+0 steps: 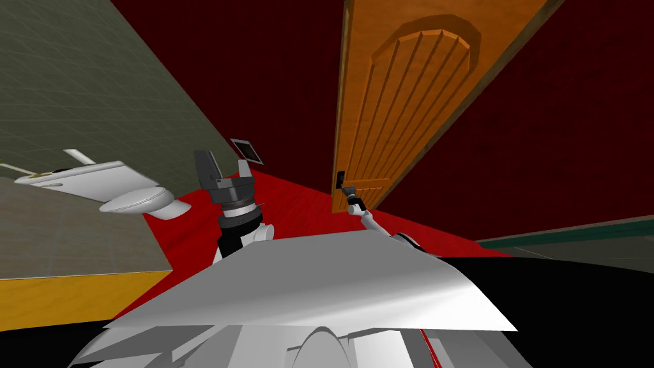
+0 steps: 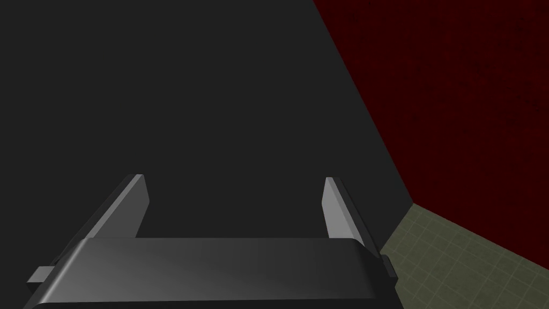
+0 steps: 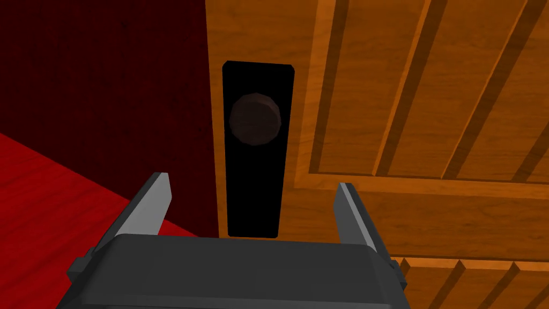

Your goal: Pull the door open

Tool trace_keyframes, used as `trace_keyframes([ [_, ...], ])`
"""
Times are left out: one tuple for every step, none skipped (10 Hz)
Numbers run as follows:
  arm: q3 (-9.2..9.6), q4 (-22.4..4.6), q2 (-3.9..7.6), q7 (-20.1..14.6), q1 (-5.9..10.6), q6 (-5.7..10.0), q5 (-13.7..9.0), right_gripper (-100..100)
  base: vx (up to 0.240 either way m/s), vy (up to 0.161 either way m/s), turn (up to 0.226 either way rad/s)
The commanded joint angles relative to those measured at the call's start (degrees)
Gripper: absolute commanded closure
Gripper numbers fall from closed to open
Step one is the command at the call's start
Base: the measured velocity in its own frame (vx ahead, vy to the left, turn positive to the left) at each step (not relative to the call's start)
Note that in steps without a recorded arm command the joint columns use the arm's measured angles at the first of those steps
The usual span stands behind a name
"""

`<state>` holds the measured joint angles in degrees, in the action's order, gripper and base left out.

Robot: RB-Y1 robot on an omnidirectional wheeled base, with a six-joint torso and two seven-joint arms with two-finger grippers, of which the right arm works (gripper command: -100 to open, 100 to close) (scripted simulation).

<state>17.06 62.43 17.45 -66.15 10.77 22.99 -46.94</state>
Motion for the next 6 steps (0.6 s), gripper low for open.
trace_keyframes([
  [0.43,-1.7,0.78,-1.5,0.71,1.07,0.0,-100,0.096,0.074,0.061],
  [-0.04,-2.1,2.11,-2.6,0.4,1.6,-0.3,-100,0.109,0.055,0.151],
  [-0.55,-2.6,3.51,-3.8,0.07,2.15,-0.6,-100,0.166,0.065,0.258],
  [-1.05,-3.1,4.91,-5.0,-0.26,2.71,-0.9,-100,0.201,0.054,0.268],
  [-1.52,-3.5,6.21,-6.1,-0.56,3.22,-1.2,-100,0.207,0.045,0.201],
  [-1.52,-3.5,6.21,-6.1,-0.56,3.22,-1.2,-100,0.123,0.023,0.049],
])
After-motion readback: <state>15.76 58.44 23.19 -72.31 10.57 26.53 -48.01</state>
